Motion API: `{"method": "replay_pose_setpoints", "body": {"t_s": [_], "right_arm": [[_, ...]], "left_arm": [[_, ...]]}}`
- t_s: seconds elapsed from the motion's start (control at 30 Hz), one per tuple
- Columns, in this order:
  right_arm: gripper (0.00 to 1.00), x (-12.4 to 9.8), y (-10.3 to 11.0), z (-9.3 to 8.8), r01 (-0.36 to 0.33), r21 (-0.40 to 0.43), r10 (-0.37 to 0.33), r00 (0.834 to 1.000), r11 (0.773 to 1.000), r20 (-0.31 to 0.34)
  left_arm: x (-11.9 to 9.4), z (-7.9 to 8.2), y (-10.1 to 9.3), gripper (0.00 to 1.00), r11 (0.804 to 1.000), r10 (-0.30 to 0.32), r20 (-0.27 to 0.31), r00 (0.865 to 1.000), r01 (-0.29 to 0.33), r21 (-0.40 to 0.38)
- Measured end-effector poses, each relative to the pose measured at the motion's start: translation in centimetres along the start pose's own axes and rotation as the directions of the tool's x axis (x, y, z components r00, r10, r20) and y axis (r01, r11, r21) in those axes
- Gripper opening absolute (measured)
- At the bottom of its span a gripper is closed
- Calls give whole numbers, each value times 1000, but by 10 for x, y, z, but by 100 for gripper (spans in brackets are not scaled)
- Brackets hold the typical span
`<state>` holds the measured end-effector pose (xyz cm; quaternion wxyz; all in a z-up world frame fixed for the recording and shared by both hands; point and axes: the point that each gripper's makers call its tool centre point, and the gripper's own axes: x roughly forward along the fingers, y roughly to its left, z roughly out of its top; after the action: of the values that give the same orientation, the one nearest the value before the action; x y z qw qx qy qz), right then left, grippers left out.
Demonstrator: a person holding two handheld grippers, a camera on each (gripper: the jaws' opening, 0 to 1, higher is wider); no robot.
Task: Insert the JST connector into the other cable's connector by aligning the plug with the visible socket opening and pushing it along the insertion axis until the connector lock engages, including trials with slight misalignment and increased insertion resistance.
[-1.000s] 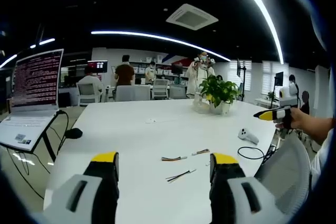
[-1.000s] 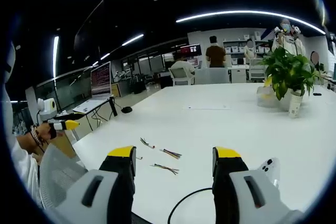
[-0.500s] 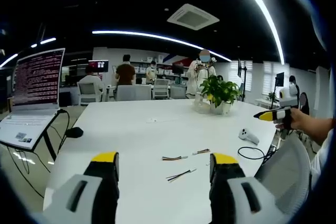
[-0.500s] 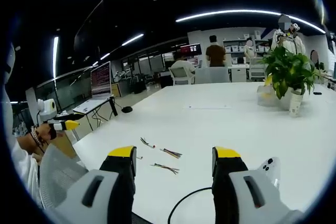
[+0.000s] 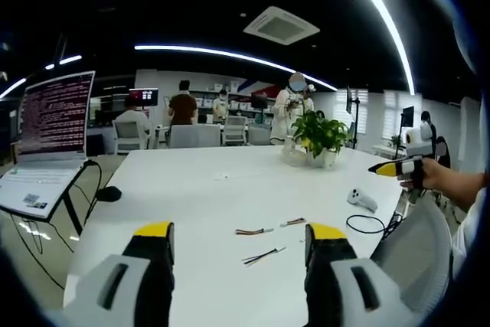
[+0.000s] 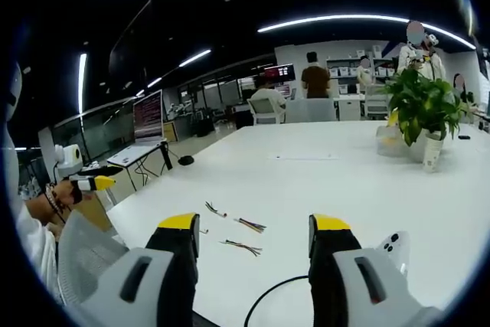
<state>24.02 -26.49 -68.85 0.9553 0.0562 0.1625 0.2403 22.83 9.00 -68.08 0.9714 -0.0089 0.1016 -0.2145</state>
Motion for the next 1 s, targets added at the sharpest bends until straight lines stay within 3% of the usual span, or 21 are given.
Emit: {"method": "replay_pose_setpoints", "body": {"t_s": [1.0], "right_arm": [[55, -2, -3, -3, -1, -2, 1, 1000, 1000, -9]], "left_arm": [[-1, 2, -2, 67, 1000, -2, 2, 1000, 2, 7]]}}
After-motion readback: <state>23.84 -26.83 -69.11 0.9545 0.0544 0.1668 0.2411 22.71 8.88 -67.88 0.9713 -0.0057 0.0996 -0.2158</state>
